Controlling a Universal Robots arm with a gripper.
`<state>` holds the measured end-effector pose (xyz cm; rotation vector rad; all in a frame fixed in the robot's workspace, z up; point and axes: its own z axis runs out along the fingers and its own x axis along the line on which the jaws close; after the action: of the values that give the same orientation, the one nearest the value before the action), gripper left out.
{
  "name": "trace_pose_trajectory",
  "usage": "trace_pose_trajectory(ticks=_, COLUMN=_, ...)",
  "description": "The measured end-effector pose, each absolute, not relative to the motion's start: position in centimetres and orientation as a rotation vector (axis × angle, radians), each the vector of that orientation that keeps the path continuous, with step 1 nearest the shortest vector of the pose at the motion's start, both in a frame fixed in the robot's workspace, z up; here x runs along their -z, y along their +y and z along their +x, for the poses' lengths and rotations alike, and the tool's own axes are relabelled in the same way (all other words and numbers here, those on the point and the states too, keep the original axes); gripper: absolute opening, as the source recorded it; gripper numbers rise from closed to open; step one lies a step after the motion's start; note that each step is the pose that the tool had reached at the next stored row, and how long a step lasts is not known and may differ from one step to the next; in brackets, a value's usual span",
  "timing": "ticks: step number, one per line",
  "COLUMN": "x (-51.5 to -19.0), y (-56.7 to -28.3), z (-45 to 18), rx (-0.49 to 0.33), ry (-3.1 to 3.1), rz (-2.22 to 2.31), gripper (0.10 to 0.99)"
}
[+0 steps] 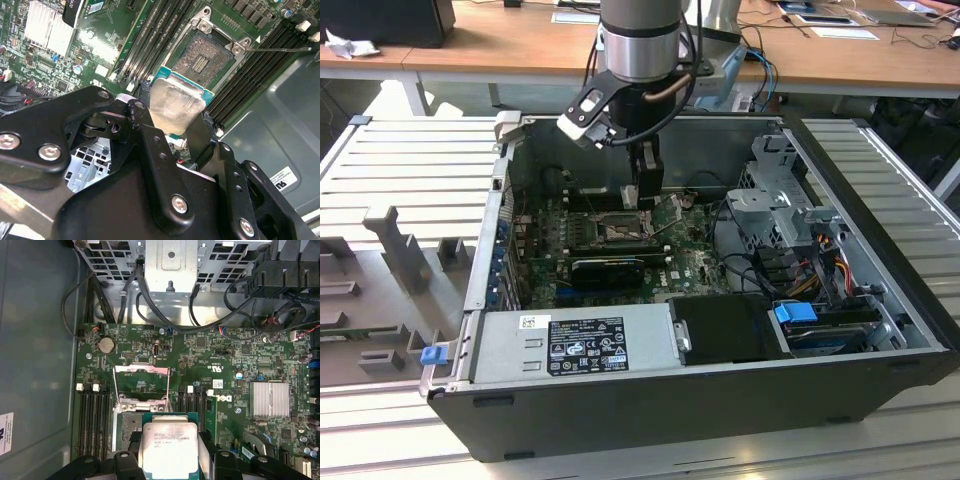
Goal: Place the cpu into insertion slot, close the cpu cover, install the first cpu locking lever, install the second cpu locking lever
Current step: 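Place the cpu into insertion slot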
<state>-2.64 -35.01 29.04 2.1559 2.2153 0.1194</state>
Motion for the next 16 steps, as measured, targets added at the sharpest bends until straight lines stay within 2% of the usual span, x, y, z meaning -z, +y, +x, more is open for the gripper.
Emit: trace_pose_trajectory(ticks=16, x=-28.0, y=-35.0, z=-2.6, rx=-0.119, ry=2.200, rz=2.171, gripper=0.529)
